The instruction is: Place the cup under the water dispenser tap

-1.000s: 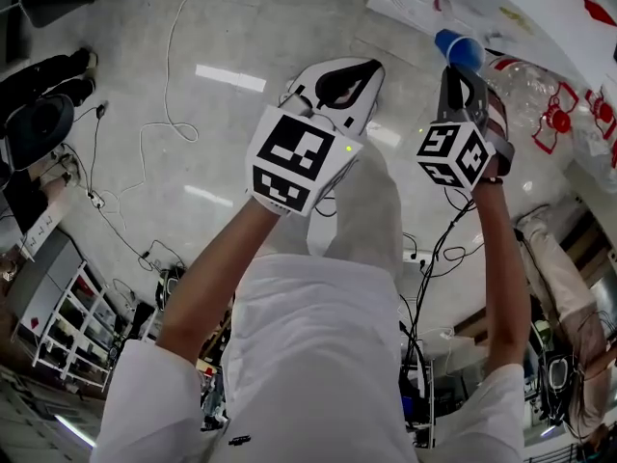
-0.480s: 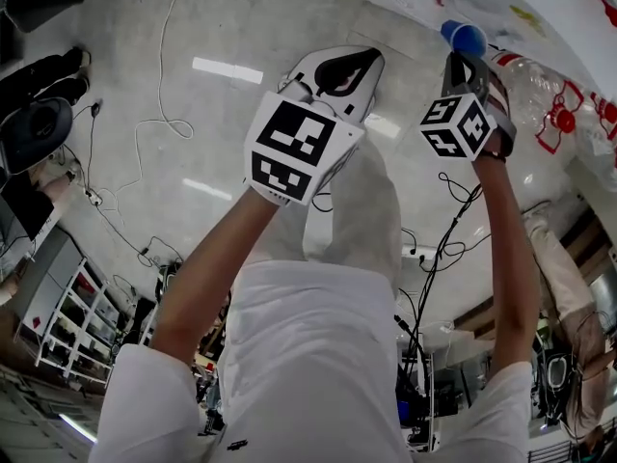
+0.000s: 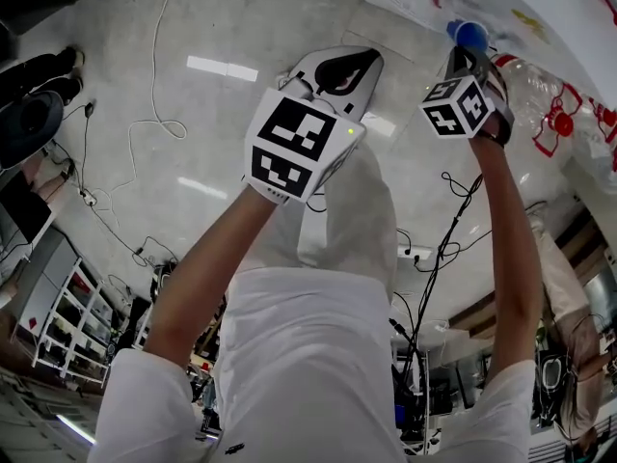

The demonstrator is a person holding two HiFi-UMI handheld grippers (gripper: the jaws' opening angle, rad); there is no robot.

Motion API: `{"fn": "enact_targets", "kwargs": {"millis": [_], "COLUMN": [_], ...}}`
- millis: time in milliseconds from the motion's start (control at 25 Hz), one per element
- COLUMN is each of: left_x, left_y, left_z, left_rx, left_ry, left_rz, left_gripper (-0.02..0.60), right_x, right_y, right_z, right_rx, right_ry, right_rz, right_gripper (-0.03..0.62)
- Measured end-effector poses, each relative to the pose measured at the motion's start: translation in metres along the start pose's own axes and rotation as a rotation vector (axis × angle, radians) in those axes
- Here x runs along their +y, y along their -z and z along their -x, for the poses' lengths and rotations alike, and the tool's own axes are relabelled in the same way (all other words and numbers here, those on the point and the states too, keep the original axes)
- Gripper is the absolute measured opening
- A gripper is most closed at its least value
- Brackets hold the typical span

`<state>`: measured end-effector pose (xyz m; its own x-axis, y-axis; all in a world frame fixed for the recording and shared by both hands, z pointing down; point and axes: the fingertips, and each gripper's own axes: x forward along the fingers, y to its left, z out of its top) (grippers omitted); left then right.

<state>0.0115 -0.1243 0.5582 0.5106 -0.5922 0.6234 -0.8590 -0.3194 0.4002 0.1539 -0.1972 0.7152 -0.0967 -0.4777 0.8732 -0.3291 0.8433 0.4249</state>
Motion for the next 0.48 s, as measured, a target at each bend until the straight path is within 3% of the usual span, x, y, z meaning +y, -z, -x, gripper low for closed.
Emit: {"fn": "enact_targets", "kwargs": {"millis": [480], "left_x": [0.004], "left_y": [0.007], "left_z": [-0.01], "left_rx": [0.019], "left_ry": [0.0], "left_rz": [0.019], "left_gripper": [0.006], "right_x": [0.002], "right_y": [0.013], "right_z": [-0.033], "right_rx": [0.057], "right_ry": [-0.023], "right_rz": [0.04], "right_gripper": [0.021]}}
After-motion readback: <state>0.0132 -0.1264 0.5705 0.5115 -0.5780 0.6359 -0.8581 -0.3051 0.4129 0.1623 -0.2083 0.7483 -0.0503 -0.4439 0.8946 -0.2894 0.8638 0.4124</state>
